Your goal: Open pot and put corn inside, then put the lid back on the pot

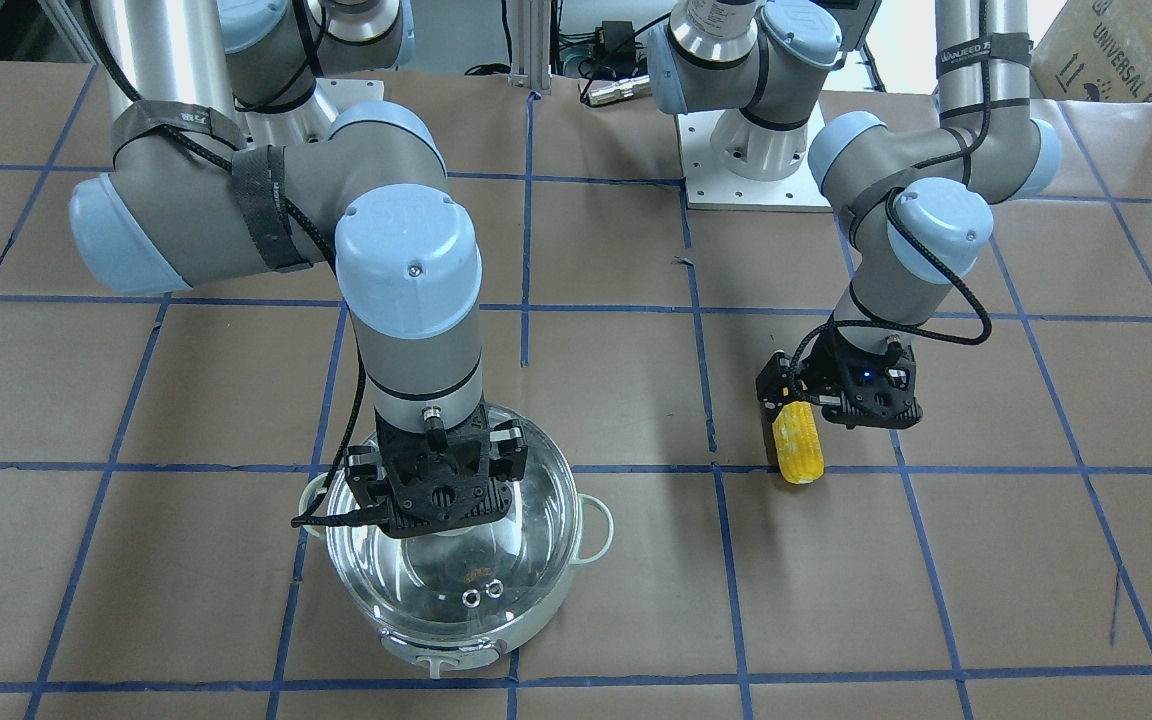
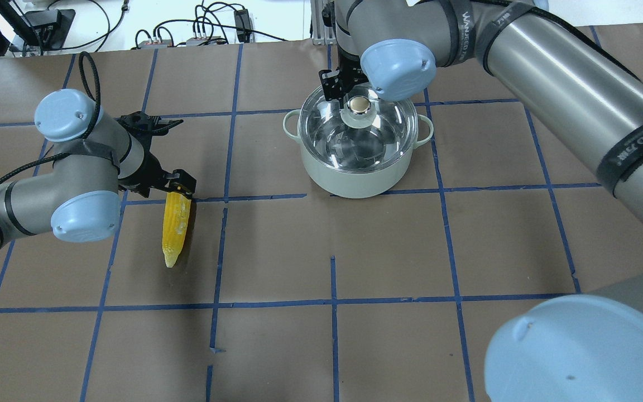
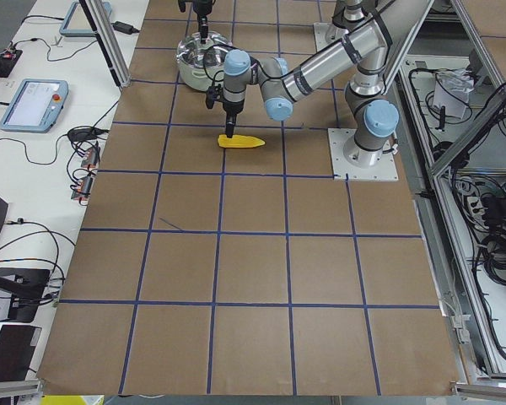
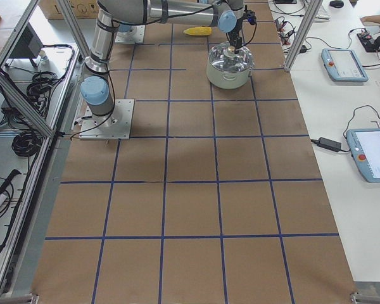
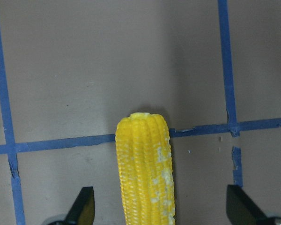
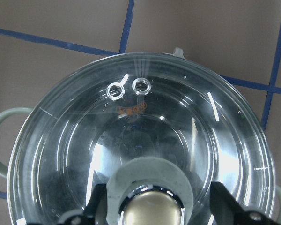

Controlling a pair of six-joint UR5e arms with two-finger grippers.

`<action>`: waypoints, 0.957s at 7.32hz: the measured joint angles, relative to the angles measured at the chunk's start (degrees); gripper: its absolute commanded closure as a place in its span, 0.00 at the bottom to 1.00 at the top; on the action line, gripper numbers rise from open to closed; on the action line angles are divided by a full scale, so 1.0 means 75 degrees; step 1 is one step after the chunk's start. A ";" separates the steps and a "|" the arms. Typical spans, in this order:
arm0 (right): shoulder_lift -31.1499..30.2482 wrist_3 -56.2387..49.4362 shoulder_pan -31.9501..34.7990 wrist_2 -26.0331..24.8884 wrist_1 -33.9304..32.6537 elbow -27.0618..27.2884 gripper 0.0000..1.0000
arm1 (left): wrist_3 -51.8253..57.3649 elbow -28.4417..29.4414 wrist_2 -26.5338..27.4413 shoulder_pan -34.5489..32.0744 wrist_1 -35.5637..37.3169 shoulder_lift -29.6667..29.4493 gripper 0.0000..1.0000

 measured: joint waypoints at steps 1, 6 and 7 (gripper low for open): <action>0.0011 -0.0003 -0.0017 0.0025 -0.0033 -0.0008 0.34 | 0.0045 -0.0007 -0.0001 0.0008 0.0013 -0.0028 0.00; -0.0014 -0.0019 -0.0061 0.0054 -0.0034 0.0074 0.21 | 0.0085 -0.0059 -0.0020 0.0080 0.0139 -0.0300 0.00; -0.0022 -0.0019 -0.0046 0.0051 -0.0030 0.0102 0.20 | 0.0075 -0.0104 -0.0026 0.0080 0.0148 -0.0341 0.00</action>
